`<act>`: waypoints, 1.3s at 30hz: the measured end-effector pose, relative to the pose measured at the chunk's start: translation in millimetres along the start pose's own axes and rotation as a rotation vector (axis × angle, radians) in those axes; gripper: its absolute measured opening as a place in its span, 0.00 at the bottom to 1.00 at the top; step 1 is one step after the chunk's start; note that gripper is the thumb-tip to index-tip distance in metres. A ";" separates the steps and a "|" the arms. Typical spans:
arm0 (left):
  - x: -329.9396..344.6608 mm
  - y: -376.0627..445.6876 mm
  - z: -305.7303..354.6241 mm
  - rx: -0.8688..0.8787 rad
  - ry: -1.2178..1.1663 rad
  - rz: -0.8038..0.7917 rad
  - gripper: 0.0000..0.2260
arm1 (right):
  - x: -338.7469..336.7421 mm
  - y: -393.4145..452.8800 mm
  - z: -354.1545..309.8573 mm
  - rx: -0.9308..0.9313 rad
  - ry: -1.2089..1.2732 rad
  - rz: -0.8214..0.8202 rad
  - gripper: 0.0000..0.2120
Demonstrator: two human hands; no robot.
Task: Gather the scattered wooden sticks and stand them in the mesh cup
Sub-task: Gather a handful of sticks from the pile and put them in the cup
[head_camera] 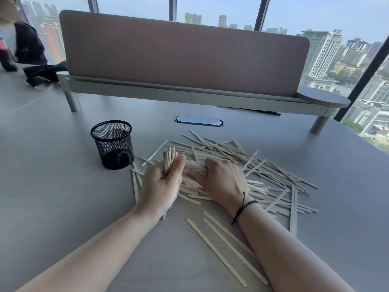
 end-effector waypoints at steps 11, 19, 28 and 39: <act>-3.2 1.2 0.1 0.006 0.024 0.008 0.35 | -36.4 3.6 2.9 -0.019 0.369 0.269 0.34; -3.9 1.4 -0.5 -0.015 0.001 0.024 0.32 | -68.3 10.0 -1.2 -0.028 0.752 0.286 0.36; -6.1 4.1 -2.9 -0.027 -0.018 0.037 0.31 | -66.8 12.6 -13.1 0.110 1.226 0.249 0.30; -10.4 4.3 9.1 0.157 0.041 0.082 0.28 | -42.4 -7.9 -18.3 0.157 1.223 0.182 0.35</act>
Point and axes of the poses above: each hand's wrist, its own y-axis towards the middle knuckle, its own x-axis out of the palm, z = x × y, the point moved 5 cm from there along y, towards the middle knuckle, and after that the axes turned 5 degrees about -y, right-handed, at the moved point
